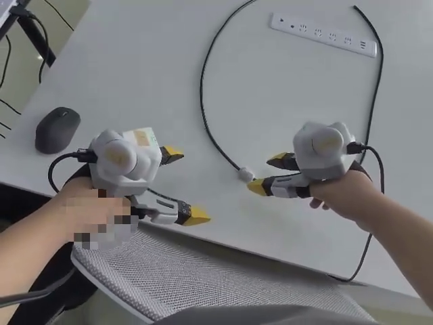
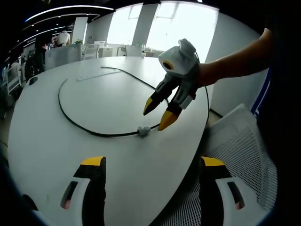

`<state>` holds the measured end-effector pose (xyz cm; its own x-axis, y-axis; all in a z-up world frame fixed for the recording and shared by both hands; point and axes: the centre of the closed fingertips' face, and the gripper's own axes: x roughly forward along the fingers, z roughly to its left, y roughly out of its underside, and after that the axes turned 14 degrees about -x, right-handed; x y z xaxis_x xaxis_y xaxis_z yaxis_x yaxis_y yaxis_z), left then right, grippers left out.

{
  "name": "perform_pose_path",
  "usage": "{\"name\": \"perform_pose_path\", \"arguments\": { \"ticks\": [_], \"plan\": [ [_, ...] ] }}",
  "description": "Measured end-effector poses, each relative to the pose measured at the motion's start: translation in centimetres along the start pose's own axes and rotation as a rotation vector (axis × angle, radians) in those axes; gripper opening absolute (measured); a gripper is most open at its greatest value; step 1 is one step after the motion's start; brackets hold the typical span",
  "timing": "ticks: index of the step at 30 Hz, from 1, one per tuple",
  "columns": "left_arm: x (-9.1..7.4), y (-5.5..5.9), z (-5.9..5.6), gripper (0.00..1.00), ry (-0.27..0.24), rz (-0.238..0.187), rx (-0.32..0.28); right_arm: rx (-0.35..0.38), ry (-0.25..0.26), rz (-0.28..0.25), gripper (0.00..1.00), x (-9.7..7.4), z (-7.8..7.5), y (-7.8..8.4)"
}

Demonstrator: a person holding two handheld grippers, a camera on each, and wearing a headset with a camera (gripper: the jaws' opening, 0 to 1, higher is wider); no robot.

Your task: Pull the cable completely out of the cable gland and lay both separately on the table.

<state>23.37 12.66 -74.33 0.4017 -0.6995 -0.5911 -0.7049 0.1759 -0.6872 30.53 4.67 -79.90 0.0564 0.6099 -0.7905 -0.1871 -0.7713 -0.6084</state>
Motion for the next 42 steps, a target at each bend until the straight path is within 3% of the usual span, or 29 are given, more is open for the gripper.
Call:
{"name": "perform_pose_path", "arguments": {
  "ticks": [7, 20, 31, 42],
  "plan": [
    [0.0, 0.1, -0.1, 0.8, -0.001, -0.003, -0.009, -0.044, -0.027, 0.017, 0.32, 0.9, 0.6, -0.6],
    [0.2, 0.1, 0.5, 0.78, -0.002, -0.004, -0.018, -0.062, -0.053, 0.063, 0.15, 1.6, 0.5, 0.1],
    [0.3, 0.3, 0.7, 0.77, -0.004, -0.005, -0.027, -0.072, -0.064, 0.084, 0.09, 2.5, 0.5, 0.4],
    [0.5, 0.2, 0.3, 0.75, 0.006, -0.002, -0.025, -0.097, -0.052, 0.104, 0.07, 2.0, 0.7, 0.4]
  ]
}}
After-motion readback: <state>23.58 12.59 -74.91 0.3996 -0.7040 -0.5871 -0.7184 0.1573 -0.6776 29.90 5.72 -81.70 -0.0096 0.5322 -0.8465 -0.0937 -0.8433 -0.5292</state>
